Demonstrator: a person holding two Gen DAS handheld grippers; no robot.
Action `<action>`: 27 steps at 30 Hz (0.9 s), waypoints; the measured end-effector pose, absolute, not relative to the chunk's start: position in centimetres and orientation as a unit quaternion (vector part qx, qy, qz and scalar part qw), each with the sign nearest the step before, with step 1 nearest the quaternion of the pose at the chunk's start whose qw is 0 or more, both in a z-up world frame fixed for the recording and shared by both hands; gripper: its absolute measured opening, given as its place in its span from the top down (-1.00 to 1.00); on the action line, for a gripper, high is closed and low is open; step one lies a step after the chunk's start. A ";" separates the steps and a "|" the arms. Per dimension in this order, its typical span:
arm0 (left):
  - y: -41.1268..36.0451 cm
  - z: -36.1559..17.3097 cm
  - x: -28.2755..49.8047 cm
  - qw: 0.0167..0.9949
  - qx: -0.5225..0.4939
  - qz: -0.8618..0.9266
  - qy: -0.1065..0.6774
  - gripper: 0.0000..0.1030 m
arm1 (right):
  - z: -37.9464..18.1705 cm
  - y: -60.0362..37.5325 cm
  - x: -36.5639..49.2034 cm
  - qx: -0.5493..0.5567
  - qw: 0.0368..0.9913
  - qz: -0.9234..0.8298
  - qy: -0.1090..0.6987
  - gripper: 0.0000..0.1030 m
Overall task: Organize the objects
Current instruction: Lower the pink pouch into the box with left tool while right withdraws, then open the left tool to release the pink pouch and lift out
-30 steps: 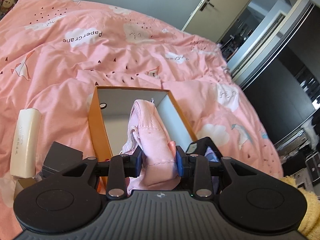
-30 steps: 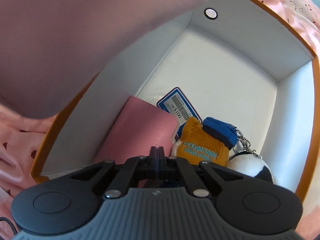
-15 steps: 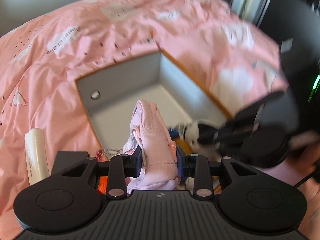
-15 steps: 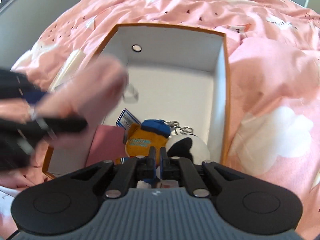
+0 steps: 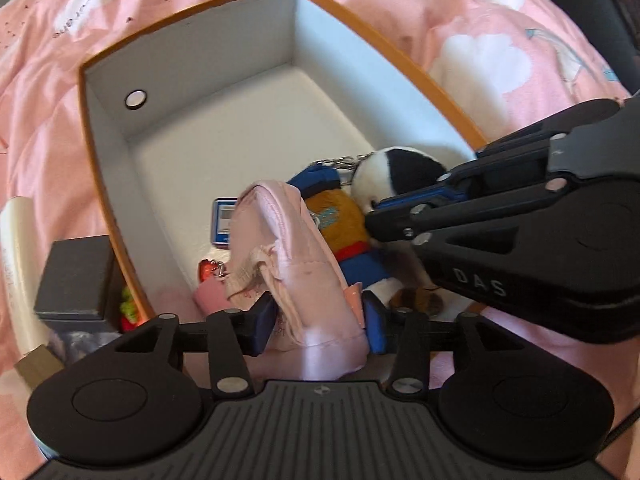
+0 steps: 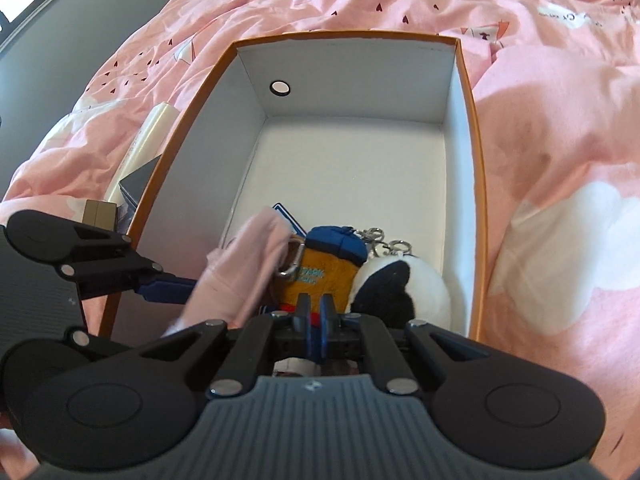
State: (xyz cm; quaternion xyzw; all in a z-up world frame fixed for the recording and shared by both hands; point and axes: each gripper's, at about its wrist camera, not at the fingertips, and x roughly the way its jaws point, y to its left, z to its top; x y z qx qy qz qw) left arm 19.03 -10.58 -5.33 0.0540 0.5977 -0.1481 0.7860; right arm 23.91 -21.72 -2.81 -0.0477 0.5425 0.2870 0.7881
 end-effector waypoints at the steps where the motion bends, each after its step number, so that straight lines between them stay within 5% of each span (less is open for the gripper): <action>1: -10.3 -5.3 18.9 0.788 0.046 -0.151 0.596 -0.10 | -2.8 -21.7 23.9 -0.044 0.787 0.288 0.543 0.85; 6: -8.4 -4.2 18.0 0.794 0.016 -0.181 0.581 -0.32 | -2.6 -21.8 24.3 -0.016 0.787 0.287 0.545 0.51; 16: -1.7 1.7 15.4 0.856 -0.021 -0.157 0.492 -0.30 | -0.7 -19.4 24.5 0.014 0.784 0.306 0.540 0.19; 22: 1.1 0.7 16.8 0.862 -0.060 -0.089 0.496 -0.12 | -1.8 -16.1 22.9 -0.079 0.784 0.295 0.541 0.19; 27: 2.6 0.2 16.6 0.854 -0.079 -0.085 0.508 -0.03 | -2.5 -15.1 22.4 -0.145 0.784 0.293 0.527 0.41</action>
